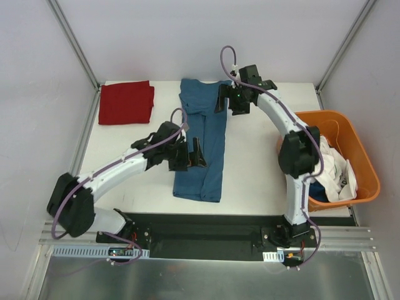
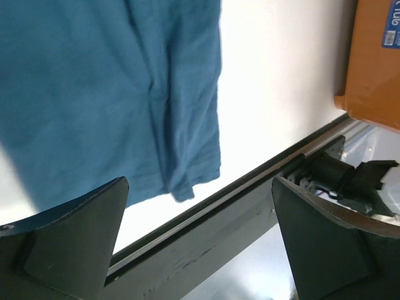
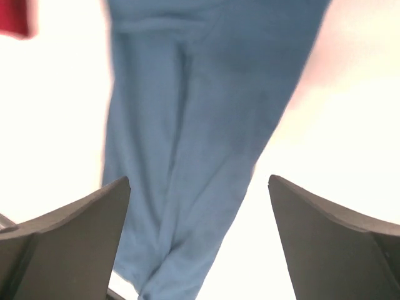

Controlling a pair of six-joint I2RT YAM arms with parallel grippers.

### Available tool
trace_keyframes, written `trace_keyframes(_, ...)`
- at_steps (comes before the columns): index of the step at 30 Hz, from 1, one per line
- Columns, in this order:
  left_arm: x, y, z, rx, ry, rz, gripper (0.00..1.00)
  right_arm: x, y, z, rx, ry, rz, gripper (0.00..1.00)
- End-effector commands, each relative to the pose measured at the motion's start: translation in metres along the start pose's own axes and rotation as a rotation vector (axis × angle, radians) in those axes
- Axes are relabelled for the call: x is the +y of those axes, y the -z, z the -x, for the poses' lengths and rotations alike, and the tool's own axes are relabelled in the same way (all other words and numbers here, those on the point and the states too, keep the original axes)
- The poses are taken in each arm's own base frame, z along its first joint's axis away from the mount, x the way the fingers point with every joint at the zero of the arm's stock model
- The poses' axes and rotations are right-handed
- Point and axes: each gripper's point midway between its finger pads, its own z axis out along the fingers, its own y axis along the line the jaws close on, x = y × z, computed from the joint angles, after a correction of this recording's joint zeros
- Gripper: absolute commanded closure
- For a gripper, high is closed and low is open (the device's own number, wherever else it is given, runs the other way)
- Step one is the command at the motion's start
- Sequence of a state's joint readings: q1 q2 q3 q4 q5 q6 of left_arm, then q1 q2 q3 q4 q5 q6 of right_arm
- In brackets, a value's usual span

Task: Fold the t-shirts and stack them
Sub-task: Rotate the tshirt 90 degrees, then grab the bottom of the folded rectangular tshirt with both arms

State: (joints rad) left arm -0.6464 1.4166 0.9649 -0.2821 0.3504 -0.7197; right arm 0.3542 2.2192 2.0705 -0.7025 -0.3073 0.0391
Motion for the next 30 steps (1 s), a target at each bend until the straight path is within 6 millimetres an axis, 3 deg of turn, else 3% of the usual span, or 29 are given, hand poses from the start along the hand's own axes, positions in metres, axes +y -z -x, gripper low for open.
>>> trace_keyframes(1,0.054,0.026,-0.03,-0.037,0.026,0.188,0.01,0.039,0.095,-0.018,-0.118,0.157,0.039,0.04)
trace_keyframes(3,0.066,0.037,-0.038,-0.071,0.062,0.22,0.01,0.047,0.097,-0.051,-0.093,0.198,0.043,0.03)
trace_keyframes(4,0.084,0.036,-0.048,-0.07,0.083,0.267,0.01,0.04,0.102,-0.086,-0.057,0.203,0.026,0.03)
trace_keyframes(5,0.09,0.038,-0.051,-0.08,0.119,0.278,0.01,0.051,0.1,-0.102,-0.065,0.238,0.029,0.03)
trace_keyframes(6,0.093,0.04,-0.054,-0.09,0.134,0.281,0.01,0.049,0.102,-0.116,-0.065,0.243,0.006,0.03)
trace_keyframes(7,0.101,0.039,-0.06,-0.08,0.153,0.298,0.01,0.034,0.104,-0.14,-0.059,0.234,-0.06,0.03)
trace_keyframes(10,0.109,0.036,-0.066,-0.062,0.182,0.316,0.01,0.039,0.11,-0.18,-0.047,0.242,-0.085,0.03)
trace_keyframes(11,0.11,0.034,-0.066,-0.057,0.187,0.324,0.01,0.038,0.103,-0.211,0.012,0.263,-0.084,0.04)
trace_keyframes(13,0.113,0.029,-0.066,-0.037,0.189,0.344,0.03,0.042,0.103,-0.233,0.037,0.273,-0.071,0.03)
trace_keyframes(14,0.114,0.027,-0.066,-0.026,0.181,0.35,0.05,0.042,0.099,-0.256,0.08,0.299,-0.072,0.03)
trace_keyframes(19,0.125,0.008,-0.075,0.061,0.199,0.387,0.26,0.046,0.081,-0.299,0.163,0.272,-0.06,0.01)
trace_keyframes(24,0.127,-0.006,-0.089,0.161,0.211,0.371,0.61,0.059,0.068,-0.325,0.23,0.238,-0.026,0.07)
trace_keyframes(30,0.134,-0.002,-0.099,0.161,0.219,0.381,0.79,0.055,0.054,-0.345,0.29,0.243,-0.059,0.22)
